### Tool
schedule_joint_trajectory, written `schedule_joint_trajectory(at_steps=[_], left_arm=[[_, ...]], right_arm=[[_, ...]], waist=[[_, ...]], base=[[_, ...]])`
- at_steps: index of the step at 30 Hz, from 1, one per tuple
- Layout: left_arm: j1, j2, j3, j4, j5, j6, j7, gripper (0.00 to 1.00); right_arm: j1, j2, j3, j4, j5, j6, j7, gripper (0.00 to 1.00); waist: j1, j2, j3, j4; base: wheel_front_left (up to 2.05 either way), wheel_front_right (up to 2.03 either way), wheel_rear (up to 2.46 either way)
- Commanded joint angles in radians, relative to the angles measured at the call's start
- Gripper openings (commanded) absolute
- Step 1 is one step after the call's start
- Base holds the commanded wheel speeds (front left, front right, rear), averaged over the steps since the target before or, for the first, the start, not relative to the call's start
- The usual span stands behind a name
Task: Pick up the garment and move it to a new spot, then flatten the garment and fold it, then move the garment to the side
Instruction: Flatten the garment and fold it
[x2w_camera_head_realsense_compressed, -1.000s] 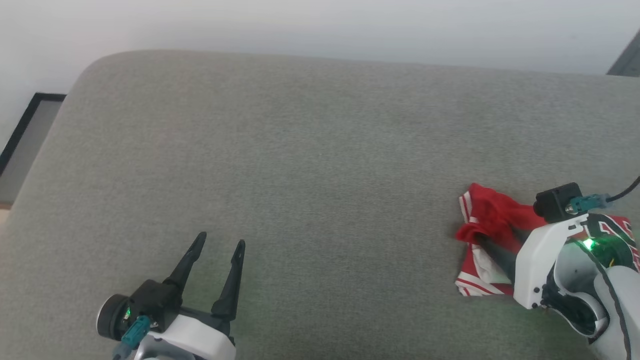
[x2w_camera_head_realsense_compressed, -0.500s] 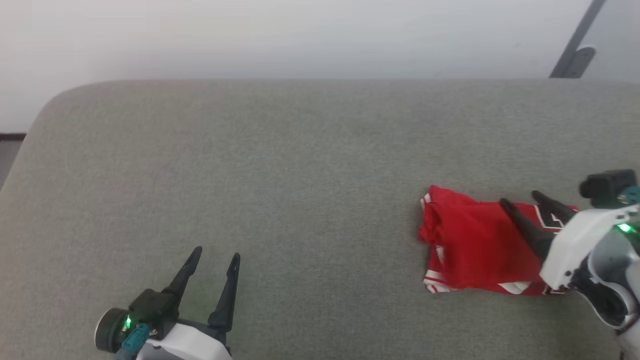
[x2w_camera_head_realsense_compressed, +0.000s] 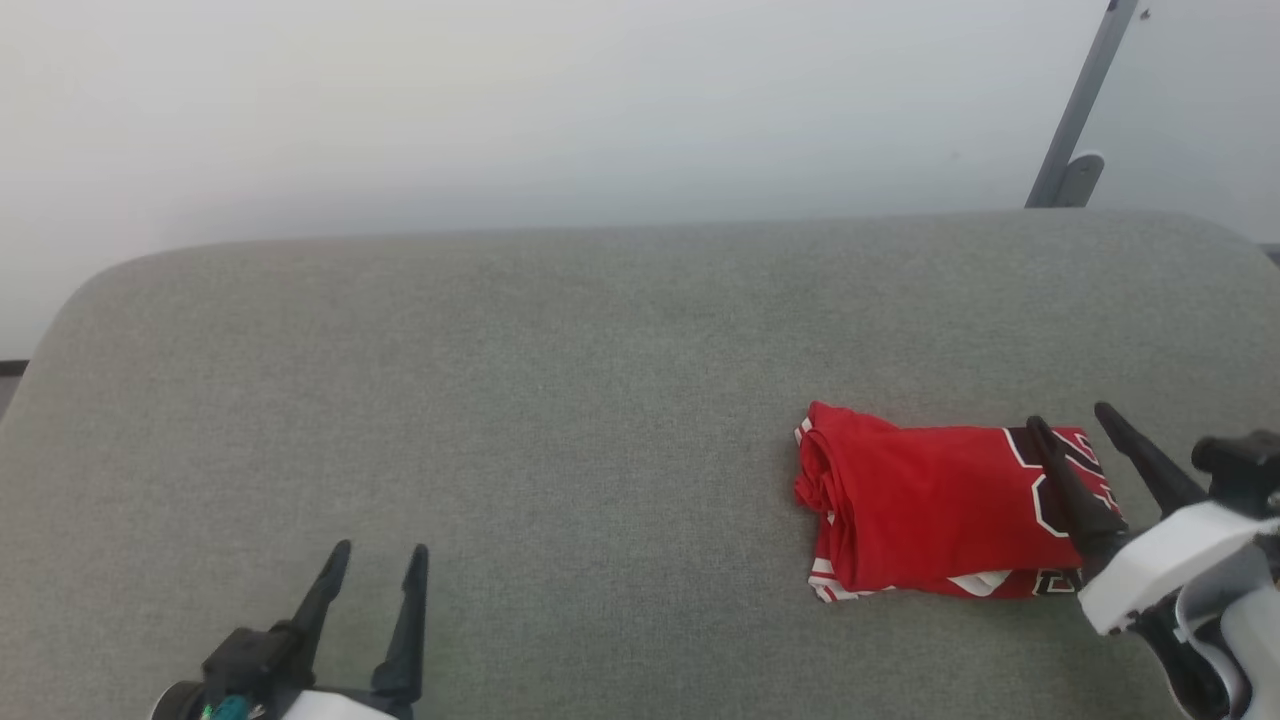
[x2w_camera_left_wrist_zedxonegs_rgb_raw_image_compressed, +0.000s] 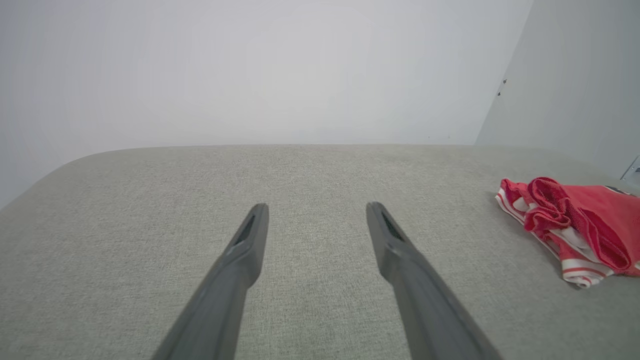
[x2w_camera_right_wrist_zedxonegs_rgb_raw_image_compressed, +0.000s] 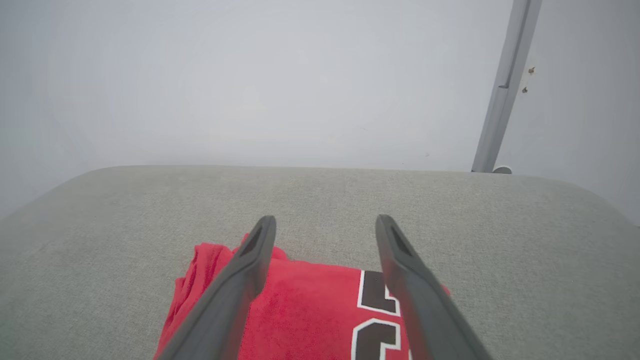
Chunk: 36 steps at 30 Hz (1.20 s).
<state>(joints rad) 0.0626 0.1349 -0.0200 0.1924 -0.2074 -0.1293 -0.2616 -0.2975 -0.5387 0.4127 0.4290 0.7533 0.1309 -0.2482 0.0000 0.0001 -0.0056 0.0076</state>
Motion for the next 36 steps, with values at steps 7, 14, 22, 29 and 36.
schedule_joint_trajectory(at_steps=[7,14,22,29,36], left_arm=[[0.047,-0.001,0.034,-0.043,-0.003,-0.002,-0.004,1.0],[0.091,0.011,0.018,-0.063,0.0,-0.002,-0.004,1.0],[0.149,-0.004,0.043,-0.111,0.011,-0.002,-0.004,1.0],[0.19,-0.036,0.073,-0.156,0.017,-0.002,-0.004,1.0],[0.169,-0.044,0.074,-0.159,0.023,-0.002,-0.004,1.0]], right_arm=[[0.117,0.088,-0.196,-0.084,-0.144,-0.001,-0.017,1.0],[0.283,0.18,-0.364,-0.241,-0.328,-0.001,-0.018,1.0],[0.416,0.212,-0.438,-0.33,-0.375,-0.001,-0.018,1.0],[0.469,0.244,-0.5,-0.376,-0.381,-0.001,-0.018,1.0],[0.466,0.263,-0.494,-0.375,-0.388,-0.001,-0.018,1.0]], waist=[[0.0,-0.0001,-0.026,0.004],[0.0,-0.0001,-0.033,0.024],[0.0,-0.0001,-0.021,0.052],[0.0,-0.0001,-0.015,0.058],[0.0,-0.0001,-0.017,0.059]], base=[[0.0,0.0,0.0],[0.0,0.0,0.0],[0.0,0.0,0.0],[0.0,0.0,0.0],[0.0,0.0,0.0]])
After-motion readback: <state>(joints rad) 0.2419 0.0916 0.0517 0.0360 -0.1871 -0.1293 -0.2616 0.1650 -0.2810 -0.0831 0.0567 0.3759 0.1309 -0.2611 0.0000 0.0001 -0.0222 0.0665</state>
